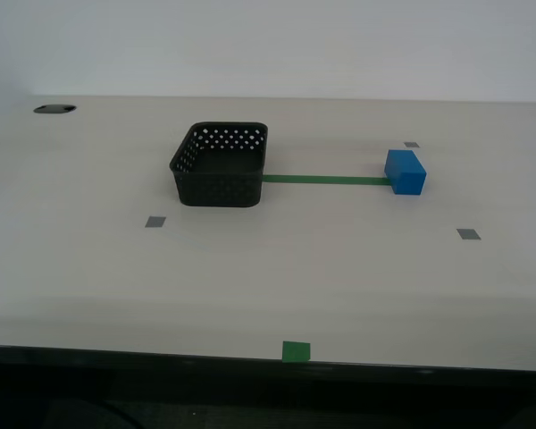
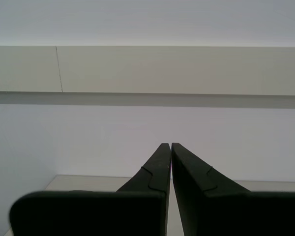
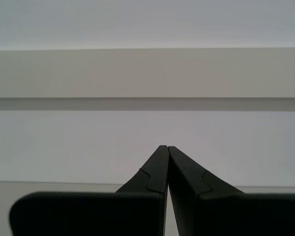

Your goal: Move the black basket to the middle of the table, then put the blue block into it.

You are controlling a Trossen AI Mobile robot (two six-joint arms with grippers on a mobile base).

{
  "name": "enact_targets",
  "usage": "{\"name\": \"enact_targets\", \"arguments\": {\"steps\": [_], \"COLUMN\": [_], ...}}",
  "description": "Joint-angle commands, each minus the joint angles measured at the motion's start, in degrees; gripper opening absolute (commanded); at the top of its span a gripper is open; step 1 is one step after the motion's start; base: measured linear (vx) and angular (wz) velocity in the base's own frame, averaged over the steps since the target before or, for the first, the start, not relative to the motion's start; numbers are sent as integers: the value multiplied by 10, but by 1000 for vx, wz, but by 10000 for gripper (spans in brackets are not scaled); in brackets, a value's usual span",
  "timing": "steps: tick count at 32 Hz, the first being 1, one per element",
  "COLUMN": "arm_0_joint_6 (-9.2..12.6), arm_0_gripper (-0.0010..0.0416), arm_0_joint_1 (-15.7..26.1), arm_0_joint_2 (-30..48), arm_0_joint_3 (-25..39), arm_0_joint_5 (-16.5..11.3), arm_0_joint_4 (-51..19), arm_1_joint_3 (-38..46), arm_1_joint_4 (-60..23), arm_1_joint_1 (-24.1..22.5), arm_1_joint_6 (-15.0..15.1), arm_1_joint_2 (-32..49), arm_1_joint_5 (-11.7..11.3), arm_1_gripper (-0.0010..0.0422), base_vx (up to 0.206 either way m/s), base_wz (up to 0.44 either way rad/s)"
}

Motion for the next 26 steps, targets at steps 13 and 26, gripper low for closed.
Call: {"name": "enact_targets", "arguments": {"steps": [13,26], "arm_0_joint_6": [0,0], "arm_0_gripper": [0,0], "arm_0_joint_1": [0,0], "arm_0_joint_2": [0,0], "arm_0_joint_3": [0,0], "arm_0_joint_5": [0,0], "arm_0_joint_4": [2,2], "arm_1_joint_3": [0,0], "arm_1_joint_4": [2,2], "arm_1_joint_1": [0,0], "arm_1_joint_6": [0,0], "arm_1_joint_2": [0,0], "arm_1_joint_5": [0,0], "arm_1_gripper": [0,0], "base_vx": [0,0], "base_wz": [0,0]}}
